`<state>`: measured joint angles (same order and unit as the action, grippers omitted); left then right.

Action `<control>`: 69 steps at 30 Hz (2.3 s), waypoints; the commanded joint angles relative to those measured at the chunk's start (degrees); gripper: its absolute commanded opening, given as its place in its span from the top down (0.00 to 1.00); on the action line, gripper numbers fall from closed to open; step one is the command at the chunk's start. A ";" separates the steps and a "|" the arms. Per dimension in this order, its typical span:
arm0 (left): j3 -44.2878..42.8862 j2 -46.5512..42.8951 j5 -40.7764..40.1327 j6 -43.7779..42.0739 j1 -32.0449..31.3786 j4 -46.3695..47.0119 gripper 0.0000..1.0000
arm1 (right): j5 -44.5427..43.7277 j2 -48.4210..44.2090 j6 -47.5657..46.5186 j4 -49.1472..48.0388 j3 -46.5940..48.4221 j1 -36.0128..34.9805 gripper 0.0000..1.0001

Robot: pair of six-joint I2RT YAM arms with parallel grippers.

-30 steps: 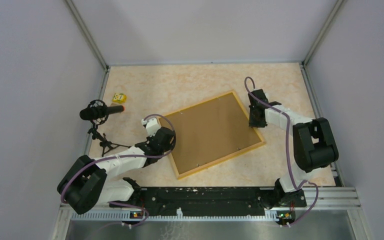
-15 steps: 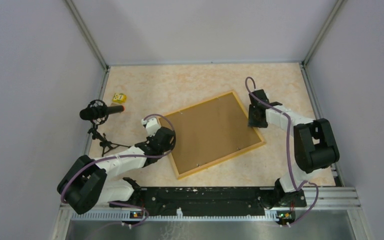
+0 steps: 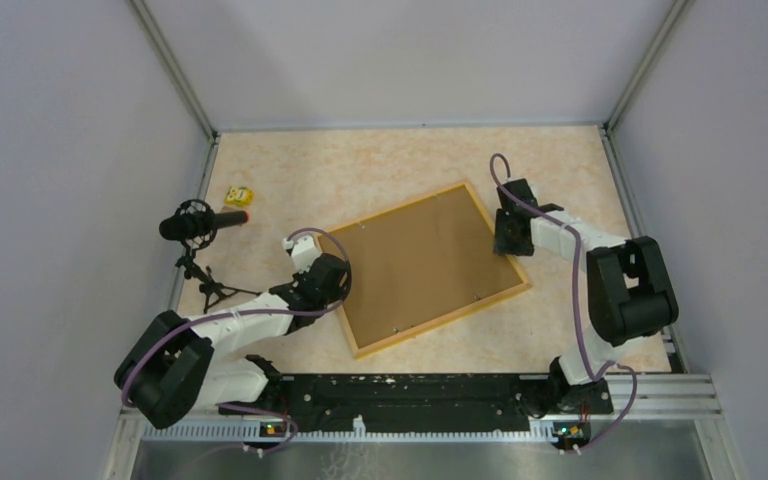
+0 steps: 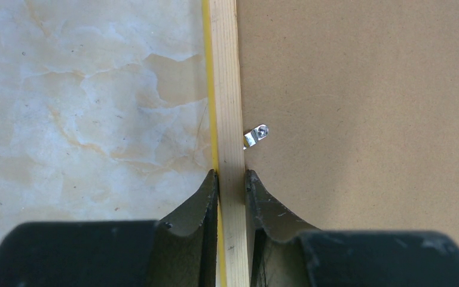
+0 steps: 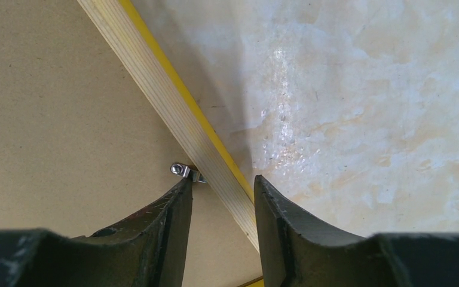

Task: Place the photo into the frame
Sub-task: Install the photo frame at the center of the board, then turn over the photo frame at the center of the board.

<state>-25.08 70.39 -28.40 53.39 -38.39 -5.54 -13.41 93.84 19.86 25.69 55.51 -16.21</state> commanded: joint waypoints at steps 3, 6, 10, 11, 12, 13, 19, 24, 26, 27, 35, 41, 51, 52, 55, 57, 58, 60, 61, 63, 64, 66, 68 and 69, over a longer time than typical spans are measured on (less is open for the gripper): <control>1.92 2.54 8.25 -0.09 -0.30 -3.04 0.84 | -1.58 2.89 1.21 -2.44 -0.12 0.19 0.63; 1.97 2.55 8.23 -0.12 -0.29 -2.94 0.84 | -1.43 3.75 1.40 -3.35 -0.20 0.29 0.67; 2.05 2.41 8.28 -0.12 -0.24 -2.98 0.84 | -0.75 5.43 1.84 -4.64 -0.15 0.30 0.74; 2.13 2.31 8.28 -0.10 -0.24 -2.98 0.84 | -0.64 5.81 1.92 -4.80 -0.17 0.30 0.76; 2.21 2.15 8.30 -0.12 -0.20 -2.98 0.84 | -0.40 6.12 1.94 -4.86 -0.11 0.30 0.78; 2.29 2.12 8.28 -0.11 -0.24 -2.90 0.84 | -0.20 6.25 1.94 -4.82 -0.13 0.30 0.80; 1.88 2.74 8.55 -0.62 -0.11 -2.78 0.84 | 0.37 2.22 1.95 -1.39 0.31 0.19 0.69; 2.07 2.47 8.86 -0.74 0.15 -2.68 0.84 | -2.76 -8.19 1.94 5.52 0.55 -5.24 0.43; 2.52 1.41 8.91 -0.93 0.14 -2.32 0.79 | -2.80 -12.40 2.64 8.62 0.34 -7.78 0.30; 2.92 0.90 9.07 -1.22 0.14 -1.79 0.75 | -2.19 -14.37 3.40 9.84 0.12 -8.90 0.25; 2.02 -2.75 14.60 -4.73 0.10 -1.66 0.45 | 8.78 -30.04 6.50 12.64 -6.60 -10.61 0.01; 1.26 -15.81 31.25 -2.69 0.15 -4.49 0.22 | 8.10 -40.74 20.98 13.40 -10.22 -10.70 0.01; -2.77 -31.13 40.37 -9.81 0.10 -9.74 0.01 | 3.57 -39.59 35.74 15.92 -15.38 -10.44 0.05; -3.59 -31.22 41.57 -10.80 0.11 -10.05 0.01 | 2.92 -38.19 36.98 16.82 -14.89 -10.35 0.05; -4.84 -30.68 46.17 -13.79 0.14 -8.49 0.01 | 4.36 -34.16 40.14 16.22 -14.88 -9.49 0.07; -4.39 -28.87 49.45 -15.12 0.11 -5.95 0.01 | 8.12 -32.15 42.14 14.08 -16.34 -7.94 0.11; -3.96 -27.44 51.55 -15.47 0.15 -4.45 0.01 | 10.02 -31.22 42.82 12.60 -17.30 -7.14 0.18; -3.60 -24.05 56.84 -15.88 0.16 -2.11 0.01 | 12.99 -29.99 44.18 9.17 -19.83 -5.34 0.29; -3.40 -22.06 59.62 -15.71 0.04 -1.01 0.01 | 14.94 -29.62 45.21 7.69 -21.14 -4.56 0.31; -2.01 -19.05 64.48 -14.57 -0.82 3.58 0.01 | 17.36 -29.28 46.42 3.43 -23.95 -3.40 0.35; -1.28 -18.13 66.19 -14.09 -1.64 6.04 0.01 | 18.69 -29.20 46.75 1.00 -25.46 -2.95 0.38; -0.25 -17.11 67.79 -13.47 -3.87 11.09 0.01 | 20.93 -28.81 47.40 -2.44 -28.24 -1.74 0.43; -0.71 -16.26 66.83 -13.79 -6.60 13.42 0.01 | 19.67 -28.12 47.51 -2.42 -28.72 -0.87 0.45; -1.47 -15.60 65.44 -14.48 -8.12 13.41 0.01 | 18.22 -27.80 47.52 -1.62 -28.51 -0.63 0.45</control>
<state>-25.65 53.91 33.45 40.27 -42.15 -2.37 4.67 64.75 65.54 28.80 28.10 -18.13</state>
